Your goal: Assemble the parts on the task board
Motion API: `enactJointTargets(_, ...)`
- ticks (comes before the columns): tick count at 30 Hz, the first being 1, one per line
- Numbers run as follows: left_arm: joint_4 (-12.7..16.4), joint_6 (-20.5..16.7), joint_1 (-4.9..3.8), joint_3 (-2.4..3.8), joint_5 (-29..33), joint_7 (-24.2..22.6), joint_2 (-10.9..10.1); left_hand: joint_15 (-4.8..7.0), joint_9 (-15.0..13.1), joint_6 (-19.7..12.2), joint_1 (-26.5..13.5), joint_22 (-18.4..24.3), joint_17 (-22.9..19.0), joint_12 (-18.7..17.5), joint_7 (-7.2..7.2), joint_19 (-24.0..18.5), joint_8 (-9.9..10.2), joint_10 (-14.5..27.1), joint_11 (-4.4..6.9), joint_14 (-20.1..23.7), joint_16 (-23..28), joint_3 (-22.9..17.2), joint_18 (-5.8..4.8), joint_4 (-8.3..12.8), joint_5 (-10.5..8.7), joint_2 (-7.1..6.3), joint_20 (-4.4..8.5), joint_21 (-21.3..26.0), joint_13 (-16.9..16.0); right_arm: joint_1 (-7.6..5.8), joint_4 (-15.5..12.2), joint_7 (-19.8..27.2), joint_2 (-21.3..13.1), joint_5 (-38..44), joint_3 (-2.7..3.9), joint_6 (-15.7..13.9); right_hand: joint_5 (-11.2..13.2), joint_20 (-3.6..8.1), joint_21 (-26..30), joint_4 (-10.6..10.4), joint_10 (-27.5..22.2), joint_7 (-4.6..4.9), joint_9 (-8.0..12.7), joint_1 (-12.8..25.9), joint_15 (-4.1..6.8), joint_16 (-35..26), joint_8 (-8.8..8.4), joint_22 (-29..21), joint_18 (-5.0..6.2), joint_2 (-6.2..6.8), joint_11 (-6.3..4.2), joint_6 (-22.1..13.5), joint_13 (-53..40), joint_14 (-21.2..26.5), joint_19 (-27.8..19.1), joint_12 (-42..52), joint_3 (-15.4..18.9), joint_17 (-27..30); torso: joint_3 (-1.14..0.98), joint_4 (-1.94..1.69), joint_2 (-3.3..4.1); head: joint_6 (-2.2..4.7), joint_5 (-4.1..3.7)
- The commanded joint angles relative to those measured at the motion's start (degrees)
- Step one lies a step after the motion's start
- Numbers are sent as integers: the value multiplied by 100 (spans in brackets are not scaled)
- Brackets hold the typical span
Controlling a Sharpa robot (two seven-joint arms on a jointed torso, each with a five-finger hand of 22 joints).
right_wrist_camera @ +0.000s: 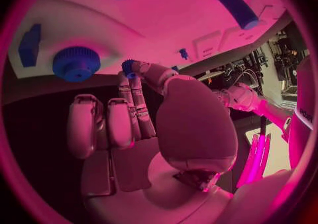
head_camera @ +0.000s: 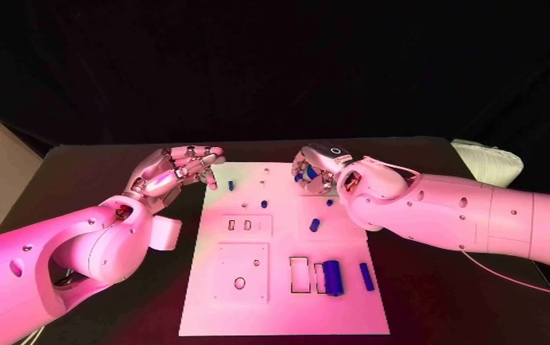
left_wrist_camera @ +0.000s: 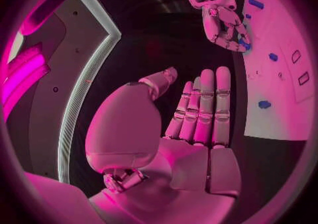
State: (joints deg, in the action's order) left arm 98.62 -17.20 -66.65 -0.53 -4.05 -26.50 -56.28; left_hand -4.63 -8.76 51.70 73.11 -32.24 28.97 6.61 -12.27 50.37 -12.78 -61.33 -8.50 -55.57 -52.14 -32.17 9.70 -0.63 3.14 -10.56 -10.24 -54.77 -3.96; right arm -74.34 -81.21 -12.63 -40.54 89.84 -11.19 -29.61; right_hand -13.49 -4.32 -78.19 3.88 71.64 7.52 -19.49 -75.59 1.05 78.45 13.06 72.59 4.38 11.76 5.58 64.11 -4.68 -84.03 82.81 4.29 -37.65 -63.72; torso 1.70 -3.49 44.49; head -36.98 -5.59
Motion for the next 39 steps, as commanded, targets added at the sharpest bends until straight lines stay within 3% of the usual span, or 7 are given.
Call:
enactJointTargets(1, 14, 106, -9, 5, -7, -24, 8, -1, -9, -44, -47, -5, 7, 4, 12, -36, -19, 36, -8, 22, -38, -4, 78, 26, 1, 15, 9, -20, -3, -22, -8, -154, 69, 143, 13, -290, 11, -15, -31, 5, 276, -7, -16, -157, 27, 38, 15, 25, -95, -196, -224, 16, -90, -169, 48, 30, -17, -10, 10, -13, 22, 34, 7)
enactJointTargets(12, 37, 115, -9, 5, -7, -22, 21, -1, -9, -44, -47, -5, 7, 4, 12, -36, -19, 36, -8, 22, -38, -4, 78, 26, 1, 15, 9, -20, -3, -76, 328, -237, 537, 169, 36, -423, 18, -14, -73, 15, 279, -7, -36, -155, 28, 43, 22, 85, -106, -193, -224, 10, -91, -169, 69, 22, -26, -8, 20, -45, 62, 72, 4)
enactJointTargets(17, 42, 125, -10, 6, -7, -19, 39, 0, -11, -42, -42, -15, 7, 6, 16, -43, -23, 39, -6, 25, -49, -10, 79, 31, 0, 20, 9, -38, -4, -83, 507, -200, 727, 124, 40, -425, 18, -14, -73, 15, 279, -7, -36, -155, 28, 43, 22, 85, -106, -193, -224, 10, -91, -169, 69, 22, -26, -8, 50, -81, 84, 74, 0)
enactJointTargets(30, 63, 126, -21, 13, -7, -8, 50, 1, -12, -42, -41, -21, 8, 6, 15, -43, -23, 40, -6, 23, -56, -11, 80, 32, 0, 21, 9, -47, -4, -76, 755, -139, 959, 24, 41, -331, 19, -14, -83, 21, 275, -2, -53, -148, 26, 38, 24, 98, -108, -193, -221, -4, -90, -165, 71, 11, -36, 15, 96, -145, 139, 56, 3)
enactJointTargets(39, 61, 124, -29, 19, -7, -6, 50, 1, -12, -42, -41, -21, 8, 6, 15, -43, -23, 40, -6, 23, -56, -11, 80, 32, 0, 21, 9, -47, -4, -67, 766, -110, 1007, -8, 41, -326, 18, -14, -87, 21, 272, -1, -58, -144, 25, 38, 25, 104, -109, -193, -219, -10, -90, -163, 73, 6, -39, 19, 93, -135, 155, 58, 22)
